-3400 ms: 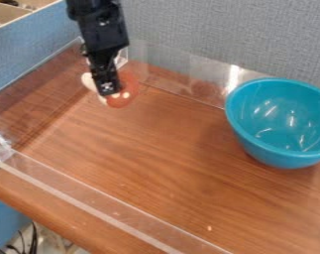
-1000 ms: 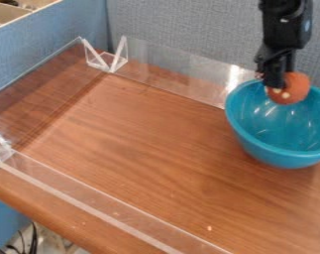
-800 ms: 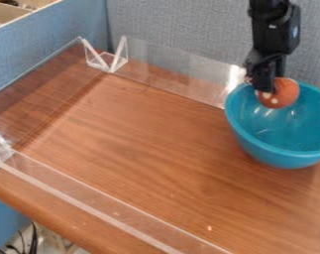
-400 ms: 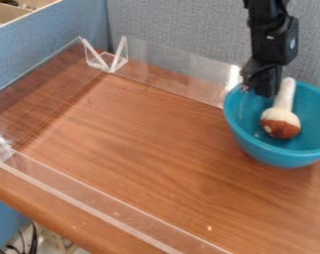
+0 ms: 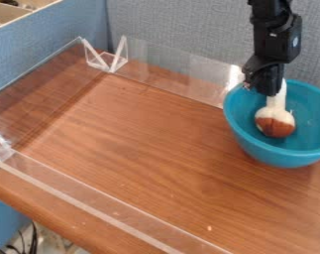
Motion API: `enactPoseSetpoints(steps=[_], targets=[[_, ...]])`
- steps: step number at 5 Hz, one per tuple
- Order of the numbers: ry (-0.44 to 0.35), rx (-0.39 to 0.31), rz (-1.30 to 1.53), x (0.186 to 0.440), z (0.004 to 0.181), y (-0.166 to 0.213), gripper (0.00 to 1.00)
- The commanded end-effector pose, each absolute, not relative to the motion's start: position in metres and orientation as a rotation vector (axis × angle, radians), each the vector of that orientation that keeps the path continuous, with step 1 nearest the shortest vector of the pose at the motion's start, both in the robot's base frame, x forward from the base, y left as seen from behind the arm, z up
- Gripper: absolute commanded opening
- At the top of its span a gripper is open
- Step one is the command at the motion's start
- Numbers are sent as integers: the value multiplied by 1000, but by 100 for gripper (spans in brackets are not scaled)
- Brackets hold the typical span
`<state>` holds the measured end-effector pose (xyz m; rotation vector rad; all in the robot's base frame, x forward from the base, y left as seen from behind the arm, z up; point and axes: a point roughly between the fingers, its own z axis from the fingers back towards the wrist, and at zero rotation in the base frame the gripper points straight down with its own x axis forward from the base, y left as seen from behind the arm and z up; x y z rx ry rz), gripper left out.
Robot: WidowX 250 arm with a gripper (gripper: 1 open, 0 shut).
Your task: Put the mushroom in the blue bowl
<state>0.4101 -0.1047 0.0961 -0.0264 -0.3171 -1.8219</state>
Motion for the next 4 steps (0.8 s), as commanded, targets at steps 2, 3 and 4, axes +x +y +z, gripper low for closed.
enactPoseSetpoints(steps=[2, 3, 4], targets=[[-399, 94, -1748, 408, 145, -105, 0], [-399, 99, -1767, 410, 158, -118, 0], [-400, 102, -1785, 413, 168, -131, 0]])
